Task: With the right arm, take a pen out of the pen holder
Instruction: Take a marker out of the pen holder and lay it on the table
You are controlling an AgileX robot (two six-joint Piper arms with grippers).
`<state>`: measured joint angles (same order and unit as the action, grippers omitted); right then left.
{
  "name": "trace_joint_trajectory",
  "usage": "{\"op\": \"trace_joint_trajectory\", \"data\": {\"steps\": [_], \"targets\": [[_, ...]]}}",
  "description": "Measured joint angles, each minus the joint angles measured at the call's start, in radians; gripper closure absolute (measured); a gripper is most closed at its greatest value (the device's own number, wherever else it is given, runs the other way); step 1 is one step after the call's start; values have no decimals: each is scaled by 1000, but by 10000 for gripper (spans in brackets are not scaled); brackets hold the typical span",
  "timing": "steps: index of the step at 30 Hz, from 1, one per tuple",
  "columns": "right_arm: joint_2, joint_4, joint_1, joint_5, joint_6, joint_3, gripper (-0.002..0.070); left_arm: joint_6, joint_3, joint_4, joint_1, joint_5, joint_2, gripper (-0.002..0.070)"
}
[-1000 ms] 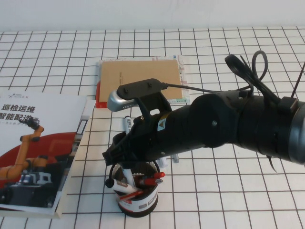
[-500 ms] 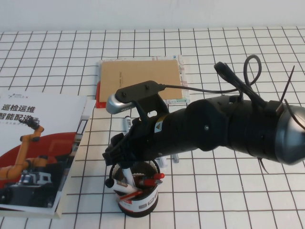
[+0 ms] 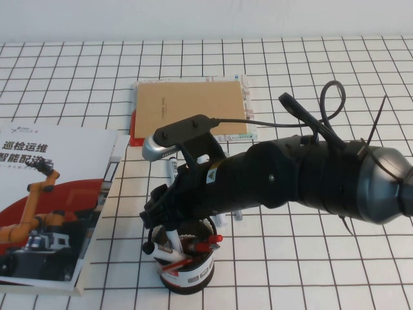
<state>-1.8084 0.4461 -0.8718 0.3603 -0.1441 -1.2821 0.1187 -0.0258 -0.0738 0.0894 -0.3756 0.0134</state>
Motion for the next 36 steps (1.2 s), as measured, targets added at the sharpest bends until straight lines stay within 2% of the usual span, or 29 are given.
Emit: {"op": "trace_joint_trajectory", "data": {"steps": [3, 14, 24, 36], "targets": [[0, 3, 0, -4, -25, 0, 341, 0, 0, 0, 0, 0, 0, 678], [0, 29, 0, -13, -39, 0, 562, 0, 0, 0, 0, 0, 0, 678], [44, 32, 0, -13, -72, 0, 566, 0, 0, 0, 0, 0, 0, 678], [272, -26, 27, -22, -90, 0, 566, 0, 0, 0, 0, 0, 0, 678]]}}
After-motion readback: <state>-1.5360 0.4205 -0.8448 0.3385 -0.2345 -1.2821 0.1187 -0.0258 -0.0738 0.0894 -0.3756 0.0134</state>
